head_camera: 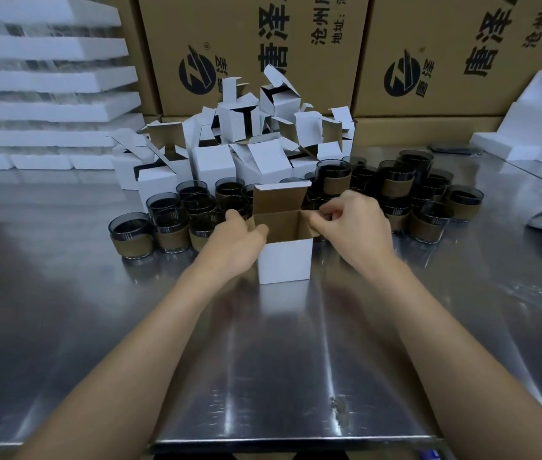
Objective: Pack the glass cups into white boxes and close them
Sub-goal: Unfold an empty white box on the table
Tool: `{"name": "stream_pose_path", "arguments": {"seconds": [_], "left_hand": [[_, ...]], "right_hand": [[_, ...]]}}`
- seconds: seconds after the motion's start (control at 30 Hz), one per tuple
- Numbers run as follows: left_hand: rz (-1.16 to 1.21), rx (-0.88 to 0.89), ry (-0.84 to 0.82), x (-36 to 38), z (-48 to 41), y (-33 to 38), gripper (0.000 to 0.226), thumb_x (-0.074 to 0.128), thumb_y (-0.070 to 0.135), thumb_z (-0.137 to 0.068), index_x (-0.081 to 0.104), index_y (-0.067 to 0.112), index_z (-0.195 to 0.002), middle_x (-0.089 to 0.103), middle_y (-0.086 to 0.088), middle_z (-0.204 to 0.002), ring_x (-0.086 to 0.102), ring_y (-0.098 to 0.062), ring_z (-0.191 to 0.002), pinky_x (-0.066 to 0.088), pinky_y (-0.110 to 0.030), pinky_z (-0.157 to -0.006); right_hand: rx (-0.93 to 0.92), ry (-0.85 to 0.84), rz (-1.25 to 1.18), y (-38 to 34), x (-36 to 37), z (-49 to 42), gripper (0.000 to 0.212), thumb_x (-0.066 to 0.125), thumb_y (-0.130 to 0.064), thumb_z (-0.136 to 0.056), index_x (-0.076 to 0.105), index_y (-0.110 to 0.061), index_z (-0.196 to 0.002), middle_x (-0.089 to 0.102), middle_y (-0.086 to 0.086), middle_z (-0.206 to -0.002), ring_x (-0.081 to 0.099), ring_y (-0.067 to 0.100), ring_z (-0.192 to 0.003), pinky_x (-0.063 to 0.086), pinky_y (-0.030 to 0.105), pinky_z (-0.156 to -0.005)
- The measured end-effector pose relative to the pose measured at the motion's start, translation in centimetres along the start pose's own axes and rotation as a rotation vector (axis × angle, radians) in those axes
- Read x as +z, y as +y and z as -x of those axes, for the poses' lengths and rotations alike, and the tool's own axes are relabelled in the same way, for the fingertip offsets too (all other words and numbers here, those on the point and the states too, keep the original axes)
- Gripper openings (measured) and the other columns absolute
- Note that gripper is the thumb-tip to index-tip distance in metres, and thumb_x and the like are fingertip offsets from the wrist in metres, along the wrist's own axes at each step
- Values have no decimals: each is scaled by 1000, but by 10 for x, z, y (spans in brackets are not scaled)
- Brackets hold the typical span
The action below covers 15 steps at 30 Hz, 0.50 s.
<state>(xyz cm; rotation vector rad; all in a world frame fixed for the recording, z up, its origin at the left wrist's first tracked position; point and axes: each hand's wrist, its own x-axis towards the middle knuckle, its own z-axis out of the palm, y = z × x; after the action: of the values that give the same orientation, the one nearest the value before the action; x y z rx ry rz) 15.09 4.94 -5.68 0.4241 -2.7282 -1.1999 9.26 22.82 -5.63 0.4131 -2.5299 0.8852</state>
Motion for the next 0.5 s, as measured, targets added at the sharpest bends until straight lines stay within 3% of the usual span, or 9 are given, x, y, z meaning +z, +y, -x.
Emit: {"name": "stream_pose_path", "arguments": {"seconds": [0.1, 0.2, 0.37, 0.5], "left_hand": [[-59, 10, 4, 2, 3, 1, 28, 39, 37, -96, 39, 11, -106, 48, 1, -93, 49, -21, -88, 29, -29, -56], [-94, 39, -22, 3, 4, 2, 22, 41, 39, -94, 39, 16, -95, 49, 2, -89, 50, -17, -80, 29, -31, -55], [-105, 92, -71, 1, 6, 5, 25, 49, 39, -90, 33, 24, -77, 48, 3, -77, 42, -12, -63, 25, -32, -53], [-104, 119, -81, 4, 9, 5, 26, 51, 38, -87, 32, 23, -76, 47, 3, -72, 40, -15, -59, 26, -33, -52]], "right_hand": [[-51, 76, -130, -4, 0, 3, 29, 74, -57, -75, 70, -30, -85, 58, -13, -81, 54, 5, -74, 41, 27, -59], [-10, 110, -352, -8, -1, 5, 24, 75, -47, -78, 67, -26, -71, 65, -11, -74, 59, 4, -72, 47, 27, -65], [129, 54, -671, -5, -6, -6, 27, 74, -29, -84, 69, -8, -69, 69, 4, -69, 61, 11, -63, 51, 28, -65], [185, -78, -771, 2, -9, -10, 23, 75, -29, -84, 73, -10, -71, 69, -6, -63, 63, 4, -61, 49, 12, -61]]}}
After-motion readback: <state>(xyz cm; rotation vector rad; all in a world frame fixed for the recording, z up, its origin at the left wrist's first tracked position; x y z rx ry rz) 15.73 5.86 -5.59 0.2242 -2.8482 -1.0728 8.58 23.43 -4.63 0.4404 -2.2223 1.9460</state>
